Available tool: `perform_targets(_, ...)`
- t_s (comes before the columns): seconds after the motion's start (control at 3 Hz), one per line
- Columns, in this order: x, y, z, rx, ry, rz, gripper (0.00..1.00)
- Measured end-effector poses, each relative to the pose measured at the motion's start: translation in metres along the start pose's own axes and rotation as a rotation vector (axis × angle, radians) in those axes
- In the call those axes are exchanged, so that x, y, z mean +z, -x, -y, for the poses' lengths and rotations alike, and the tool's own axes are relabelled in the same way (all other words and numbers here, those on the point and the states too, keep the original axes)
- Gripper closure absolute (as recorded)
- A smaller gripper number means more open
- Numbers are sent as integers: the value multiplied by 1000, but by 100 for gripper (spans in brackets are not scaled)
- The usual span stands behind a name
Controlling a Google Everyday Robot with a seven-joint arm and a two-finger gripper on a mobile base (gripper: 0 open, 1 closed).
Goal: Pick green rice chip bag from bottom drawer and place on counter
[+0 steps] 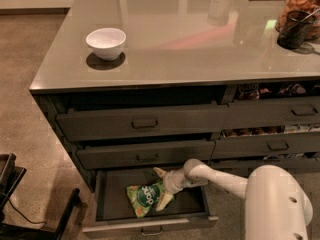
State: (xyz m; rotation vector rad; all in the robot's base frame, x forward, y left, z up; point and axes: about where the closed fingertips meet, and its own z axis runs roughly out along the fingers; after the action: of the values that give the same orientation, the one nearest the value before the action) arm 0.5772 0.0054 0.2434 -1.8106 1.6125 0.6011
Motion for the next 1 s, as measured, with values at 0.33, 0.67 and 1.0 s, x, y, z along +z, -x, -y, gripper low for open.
perform_targets(0.33,4,-6,-2,-18,0,-27,0)
perform_targets(0.67,14,-14,-4,-46,-20,-47,0)
perform_targets(1.0,27,-23,-2,-62,-48,-52,0)
